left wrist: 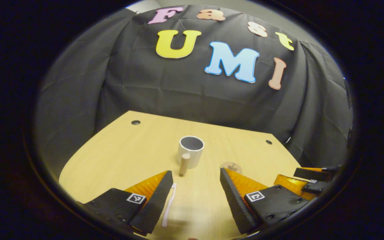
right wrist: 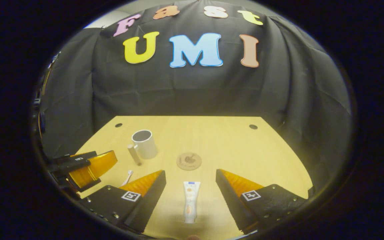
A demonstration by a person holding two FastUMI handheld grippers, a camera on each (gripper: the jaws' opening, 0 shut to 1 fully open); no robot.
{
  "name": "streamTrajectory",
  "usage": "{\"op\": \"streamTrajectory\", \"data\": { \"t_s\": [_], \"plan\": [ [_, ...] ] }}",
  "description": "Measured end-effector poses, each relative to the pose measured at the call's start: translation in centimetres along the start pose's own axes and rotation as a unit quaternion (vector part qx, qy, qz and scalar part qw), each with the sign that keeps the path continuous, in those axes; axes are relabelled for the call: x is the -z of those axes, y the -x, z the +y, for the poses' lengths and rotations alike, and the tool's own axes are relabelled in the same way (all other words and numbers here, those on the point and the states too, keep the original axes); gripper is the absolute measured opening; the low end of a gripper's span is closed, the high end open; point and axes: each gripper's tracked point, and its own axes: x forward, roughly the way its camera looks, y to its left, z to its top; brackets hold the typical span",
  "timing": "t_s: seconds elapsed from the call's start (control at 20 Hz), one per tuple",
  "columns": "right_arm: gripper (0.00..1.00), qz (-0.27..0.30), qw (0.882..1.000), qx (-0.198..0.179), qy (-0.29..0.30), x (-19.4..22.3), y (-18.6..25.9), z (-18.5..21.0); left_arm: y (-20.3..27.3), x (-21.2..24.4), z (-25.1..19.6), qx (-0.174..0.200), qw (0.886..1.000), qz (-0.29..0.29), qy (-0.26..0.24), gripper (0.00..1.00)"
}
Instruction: Put the toothbrush and toothpaste on the desktop into the cup, then pick up the cup and place it on the coaster on the desktop.
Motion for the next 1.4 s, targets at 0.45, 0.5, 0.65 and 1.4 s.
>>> {"op": "streamTrajectory", "data": {
  "t_s": [0.45,0.5,0.65,1.4],
  "plan": [
    [0.95,0.124,0.992,-0.019,-0.001,5.3,-3.2,1.4,-3.6,7.2,2.9,-0.031,0.987,0.157,-0.019,0.94],
    [0.95,0.136,0.990,-0.021,-0.001,5.8,-3.5,1.6,-3.8,7.8,3.2,-0.033,0.984,0.174,-0.019,0.94],
    [0.95,0.176,0.984,-0.026,0.002,7.4,-4.4,1.9,-4.7,9.7,4.6,-0.044,0.973,0.224,-0.037,0.94],
    [0.96,0.350,0.936,-0.040,0.001,13.7,-6.8,2.4,-5.4,15.9,5.7,-0.038,0.916,0.396,-0.045,1.00]
  ]
}}
